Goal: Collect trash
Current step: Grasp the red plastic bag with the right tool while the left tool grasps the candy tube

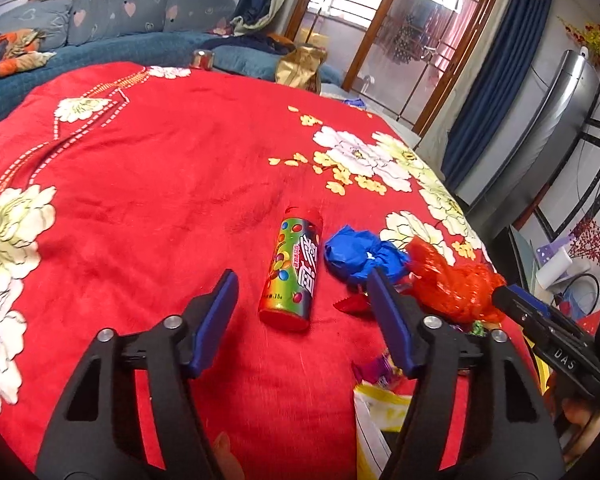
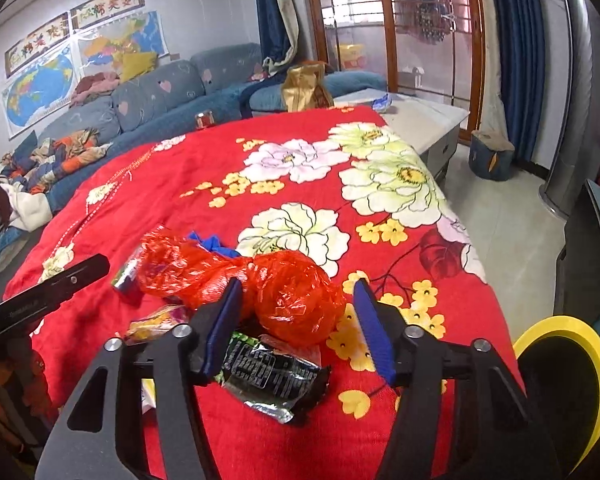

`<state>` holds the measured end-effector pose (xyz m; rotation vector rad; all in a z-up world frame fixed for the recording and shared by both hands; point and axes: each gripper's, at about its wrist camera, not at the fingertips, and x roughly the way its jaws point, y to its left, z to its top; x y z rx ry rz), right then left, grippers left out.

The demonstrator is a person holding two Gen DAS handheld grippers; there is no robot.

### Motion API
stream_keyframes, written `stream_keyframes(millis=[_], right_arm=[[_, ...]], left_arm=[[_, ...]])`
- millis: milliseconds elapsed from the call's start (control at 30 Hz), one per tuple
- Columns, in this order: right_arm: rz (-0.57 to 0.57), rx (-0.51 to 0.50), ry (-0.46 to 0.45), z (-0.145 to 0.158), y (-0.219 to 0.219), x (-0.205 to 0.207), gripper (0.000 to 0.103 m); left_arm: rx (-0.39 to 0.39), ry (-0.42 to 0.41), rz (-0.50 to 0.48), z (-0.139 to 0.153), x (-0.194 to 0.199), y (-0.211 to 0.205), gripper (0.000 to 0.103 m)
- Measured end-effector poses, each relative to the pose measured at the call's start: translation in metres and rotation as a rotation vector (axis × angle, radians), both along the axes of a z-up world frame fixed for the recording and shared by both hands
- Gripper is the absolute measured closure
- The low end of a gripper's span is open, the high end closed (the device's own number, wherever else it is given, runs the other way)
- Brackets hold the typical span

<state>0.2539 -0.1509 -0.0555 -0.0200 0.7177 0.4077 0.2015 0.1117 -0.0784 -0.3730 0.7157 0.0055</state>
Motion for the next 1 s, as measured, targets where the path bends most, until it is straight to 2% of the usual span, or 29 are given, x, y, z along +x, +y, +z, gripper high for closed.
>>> stream_keyframes(millis=[67, 133, 200, 300, 433, 567, 700, 1000], right_arm=[[0.007, 0.001, 0.017, -0.005, 0.0, 0.002, 0.063], [0.018, 0.004, 0.037, -0.01, 0.001, 0.002, 0.075], [0.024, 0.001, 0.046, -0.015, 0.001, 0.0, 0.082], [0.028, 0.007, 0.045, -0.018, 0.001, -0.005, 0.087], [0.015, 0.029, 0.028, -0.016, -0.003, -0.014, 0.088], [0.006, 0.047, -0.003, -0.006, -0.007, -0.025, 0.088], [-0.005, 0.059, -0.041, 0.004, -0.01, -0.035, 0.089], [-0.025, 0.093, -0.075, 0.016, -0.019, -0.051, 0.091]], left_arm=[[-0.003, 0.02, -0.004, -0.005, 0.007, 0.001, 0.049], [-0.011, 0.039, -0.005, -0.011, 0.011, 0.003, 0.051], [-0.027, 0.053, -0.007, -0.016, 0.014, 0.004, 0.052], [-0.035, 0.076, -0.005, -0.025, 0.017, 0.005, 0.056], [-0.036, 0.09, -0.006, -0.029, 0.017, 0.006, 0.068], [-0.035, 0.093, -0.016, -0.03, 0.015, 0.005, 0.075], [-0.02, 0.093, -0.027, -0.028, 0.011, 0.002, 0.075], [-0.065, 0.073, -0.016, -0.024, -0.01, 0.005, 0.076]])
